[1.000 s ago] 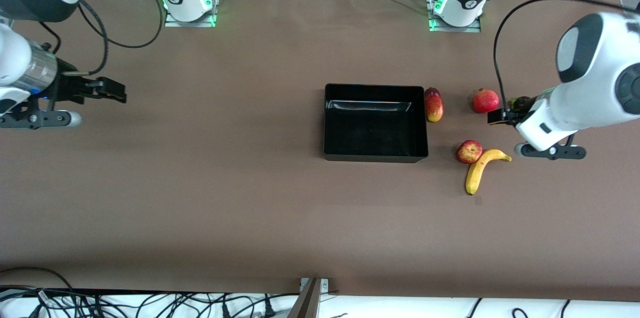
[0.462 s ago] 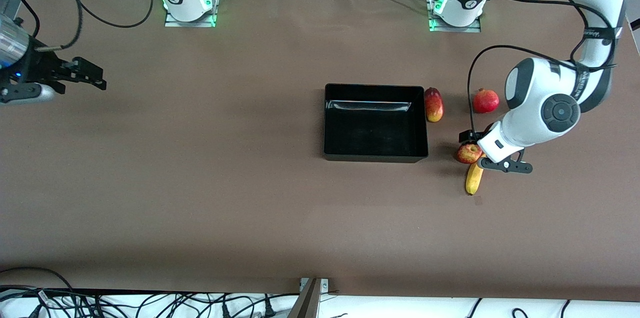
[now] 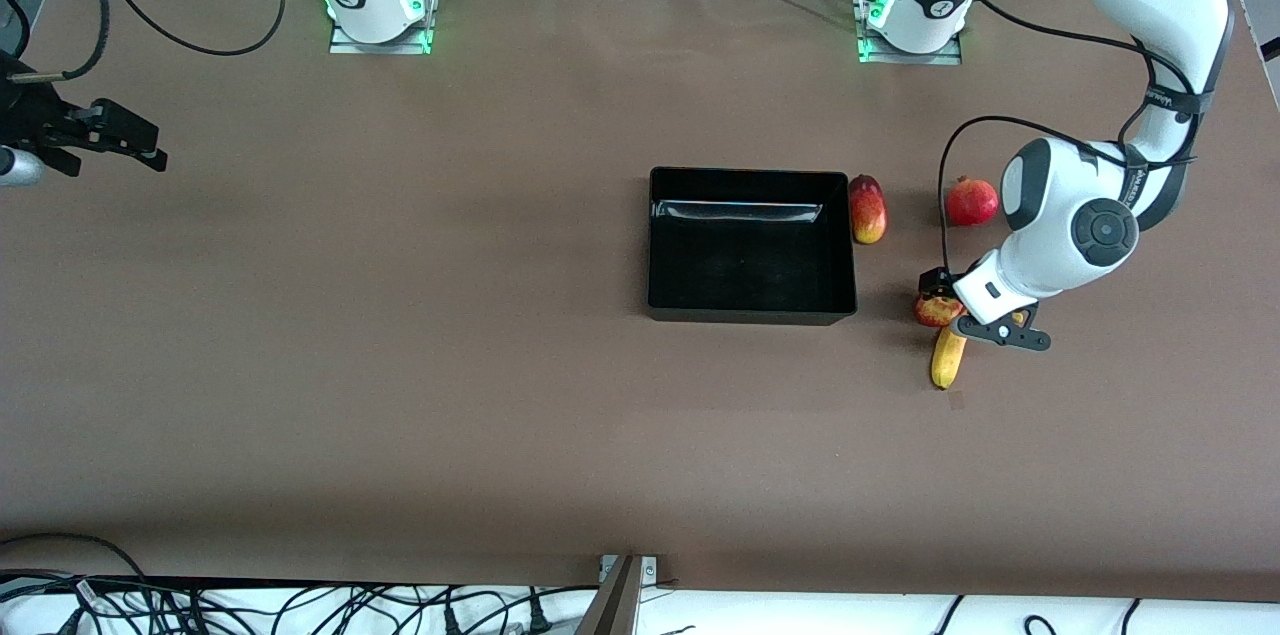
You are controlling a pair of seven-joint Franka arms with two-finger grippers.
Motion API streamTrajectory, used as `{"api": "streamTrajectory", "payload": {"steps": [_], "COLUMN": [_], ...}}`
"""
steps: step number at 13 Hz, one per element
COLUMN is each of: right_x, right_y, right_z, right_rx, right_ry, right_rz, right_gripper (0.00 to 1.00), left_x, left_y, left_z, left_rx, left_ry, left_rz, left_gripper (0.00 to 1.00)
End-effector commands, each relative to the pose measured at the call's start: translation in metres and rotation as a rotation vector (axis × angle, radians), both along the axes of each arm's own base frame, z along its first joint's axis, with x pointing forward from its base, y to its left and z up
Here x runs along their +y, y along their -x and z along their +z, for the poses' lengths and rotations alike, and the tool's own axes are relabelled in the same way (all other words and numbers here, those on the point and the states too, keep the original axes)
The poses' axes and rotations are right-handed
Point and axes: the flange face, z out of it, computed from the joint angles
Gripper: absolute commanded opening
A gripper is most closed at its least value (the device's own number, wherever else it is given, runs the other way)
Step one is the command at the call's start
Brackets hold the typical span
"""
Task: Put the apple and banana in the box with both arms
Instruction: 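Move the left gripper over the small apple beside the banana, then lower the left gripper and close it on the small apple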
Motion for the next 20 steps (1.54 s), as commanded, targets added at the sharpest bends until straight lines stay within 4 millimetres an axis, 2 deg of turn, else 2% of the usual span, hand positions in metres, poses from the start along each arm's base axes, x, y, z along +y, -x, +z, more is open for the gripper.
{"api": "streamTrajectory", "payload": {"steps": [1,5,9,12,17,19,20], "right_x": [0.002,0.002,-0.017,-0.018,-0.018,-0.018,-0.018], "right_y": [0.003,0.001,0.001,0.001,0.002,0.002,0.002], "right_z": [0.006,0.007,0.002,0.001,0.002,0.002,0.002], "right_rx": [0.005,0.001,0.012,0.012,0.015,0.017,0.017], "right_ry": [0.018,0.020,0.013,-0.017,-0.018,-0.018,-0.018], "right_rz": [0.005,0.004,-0.041,-0.051,-0.049,-0.049,-0.049], "right_gripper": [1.00,1.00,1.00,1.00,1.00,1.00,1.00], "left_x": [0.000,-0.010,-0.017,-0.018,-0.016,-0.016,-0.016], "left_y": [0.002,0.001,0.002,0.002,0.005,0.004,0.004], "left_z": [-0.007,-0.007,-0.006,-0.007,-0.034,-0.034,-0.033], "left_rx": [-0.006,-0.006,0.000,0.003,0.024,0.020,0.024], "left_ry": [0.004,0.008,0.010,0.010,0.017,0.018,0.018], "left_rz": [-0.030,-0.032,-0.028,-0.031,-0.027,-0.027,-0.034], "left_gripper": [1.00,1.00,1.00,1.00,1.00,1.00,0.47]}}
